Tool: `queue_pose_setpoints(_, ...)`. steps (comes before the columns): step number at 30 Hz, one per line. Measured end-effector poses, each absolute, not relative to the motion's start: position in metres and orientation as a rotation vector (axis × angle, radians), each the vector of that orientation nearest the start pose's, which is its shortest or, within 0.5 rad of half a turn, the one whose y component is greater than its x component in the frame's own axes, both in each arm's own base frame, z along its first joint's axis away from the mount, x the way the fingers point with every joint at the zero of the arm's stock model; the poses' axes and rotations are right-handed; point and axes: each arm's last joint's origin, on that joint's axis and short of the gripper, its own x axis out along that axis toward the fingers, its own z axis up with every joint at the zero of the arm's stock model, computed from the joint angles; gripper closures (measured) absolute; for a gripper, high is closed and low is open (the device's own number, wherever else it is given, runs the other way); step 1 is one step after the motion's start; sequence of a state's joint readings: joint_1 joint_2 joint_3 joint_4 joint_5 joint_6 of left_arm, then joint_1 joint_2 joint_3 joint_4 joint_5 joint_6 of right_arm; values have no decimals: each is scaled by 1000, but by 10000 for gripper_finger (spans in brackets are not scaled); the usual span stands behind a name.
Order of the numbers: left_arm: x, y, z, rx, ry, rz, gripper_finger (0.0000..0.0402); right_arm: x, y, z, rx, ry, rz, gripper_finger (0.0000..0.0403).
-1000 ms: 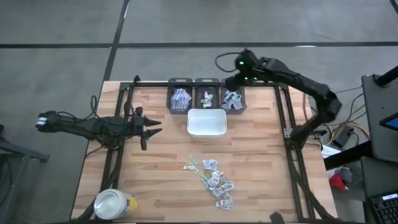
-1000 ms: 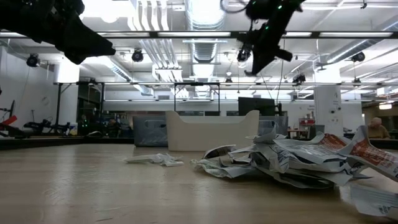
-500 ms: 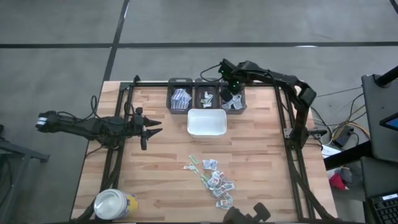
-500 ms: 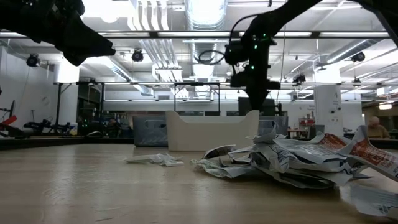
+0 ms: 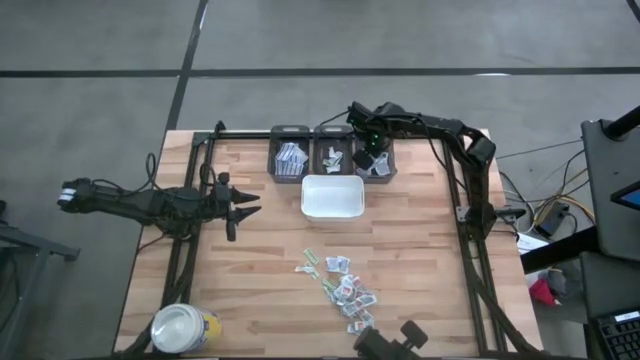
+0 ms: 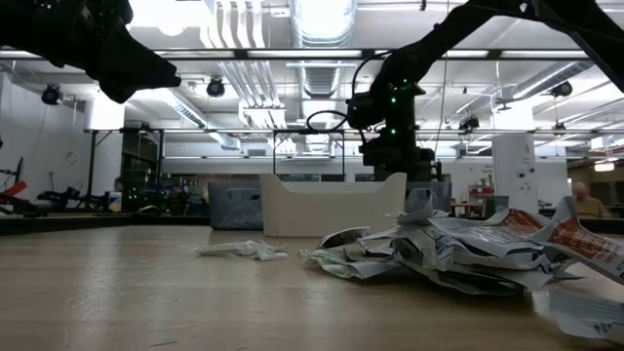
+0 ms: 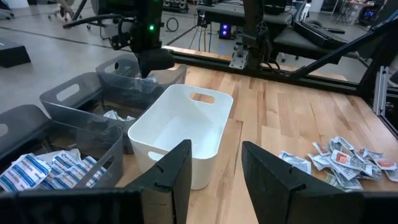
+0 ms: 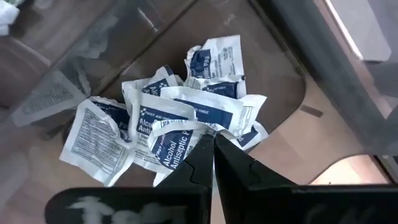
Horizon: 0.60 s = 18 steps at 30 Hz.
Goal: Pick & Place First Aid Supplies
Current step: Put the white alcohol pad into the right black bin
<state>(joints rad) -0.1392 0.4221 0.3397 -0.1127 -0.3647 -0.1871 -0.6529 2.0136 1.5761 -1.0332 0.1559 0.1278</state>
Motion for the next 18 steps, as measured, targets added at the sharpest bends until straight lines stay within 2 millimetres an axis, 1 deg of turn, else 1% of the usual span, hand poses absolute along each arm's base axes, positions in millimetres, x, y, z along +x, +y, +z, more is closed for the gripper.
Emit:
queue_pose_setpoints(4,122,-7,233,-137,168,242,266,308,-242,199,455,1400,-746,393)
queue_pose_setpoints(7,122,-7,233,-137,167,241,266,308,-243,200,437,1399,-732,383)
queue_pose_setpoints(12,122,-7,233,-137,167,241,266,308,-243,200,434,1396,-730,343)
queue_pose_setpoints(15,122,-7,233,-137,168,242,266,308,-242,201,402,1407,-702,314)
queue_pose_setpoints(18,122,-7,233,-137,168,241,266,305,-240,210,399,1414,-697,295)
